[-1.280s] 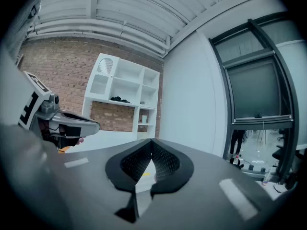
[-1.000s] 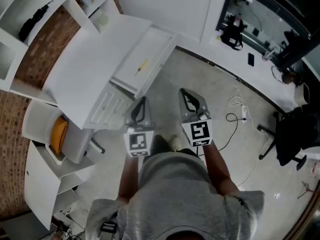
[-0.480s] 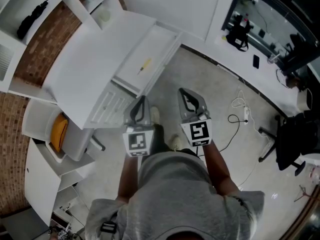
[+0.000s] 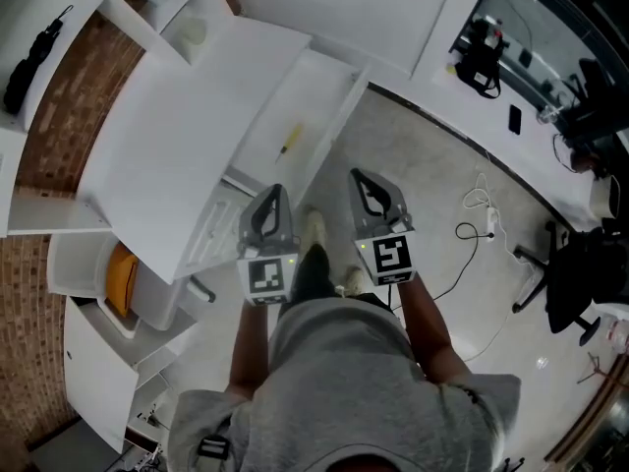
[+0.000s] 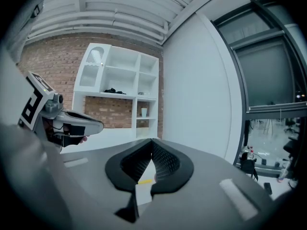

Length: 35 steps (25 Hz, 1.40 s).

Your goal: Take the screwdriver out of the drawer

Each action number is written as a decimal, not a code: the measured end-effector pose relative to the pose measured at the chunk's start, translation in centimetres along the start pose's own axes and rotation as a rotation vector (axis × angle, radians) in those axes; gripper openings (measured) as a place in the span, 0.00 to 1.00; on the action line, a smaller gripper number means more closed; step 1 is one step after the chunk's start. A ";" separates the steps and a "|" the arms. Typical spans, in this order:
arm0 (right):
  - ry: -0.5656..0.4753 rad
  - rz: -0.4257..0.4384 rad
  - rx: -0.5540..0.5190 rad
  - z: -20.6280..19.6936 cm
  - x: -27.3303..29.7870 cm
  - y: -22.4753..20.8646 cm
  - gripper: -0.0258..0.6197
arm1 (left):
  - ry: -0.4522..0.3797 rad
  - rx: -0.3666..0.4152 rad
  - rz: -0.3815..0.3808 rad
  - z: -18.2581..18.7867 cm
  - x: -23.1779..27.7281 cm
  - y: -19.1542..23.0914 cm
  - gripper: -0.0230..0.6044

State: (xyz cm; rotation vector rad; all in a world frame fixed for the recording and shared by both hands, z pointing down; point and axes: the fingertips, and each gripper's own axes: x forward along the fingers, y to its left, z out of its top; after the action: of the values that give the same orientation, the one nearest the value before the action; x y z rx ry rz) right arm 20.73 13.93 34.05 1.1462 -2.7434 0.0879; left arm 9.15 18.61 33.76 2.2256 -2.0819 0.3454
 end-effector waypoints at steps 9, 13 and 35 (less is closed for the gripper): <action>0.091 -0.056 0.057 -2.3 10.0 -2.3 0.04 | 0.103 -0.004 -0.099 -2.8 9.5 5.1 0.06; 0.155 -0.076 0.083 -4.7 13.6 -2.9 0.04 | 0.141 -0.002 -0.144 -5.1 12.9 6.9 0.06; 0.407 -0.083 0.225 -19.8 25.2 -3.0 0.04 | 0.392 -0.034 -0.328 -21.9 23.6 9.0 0.06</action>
State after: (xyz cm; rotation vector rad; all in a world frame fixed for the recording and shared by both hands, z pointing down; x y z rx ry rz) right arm 7.98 -3.51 57.92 1.1432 -2.3659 0.5654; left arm -0.91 -0.62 59.19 2.2073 -1.4922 0.6493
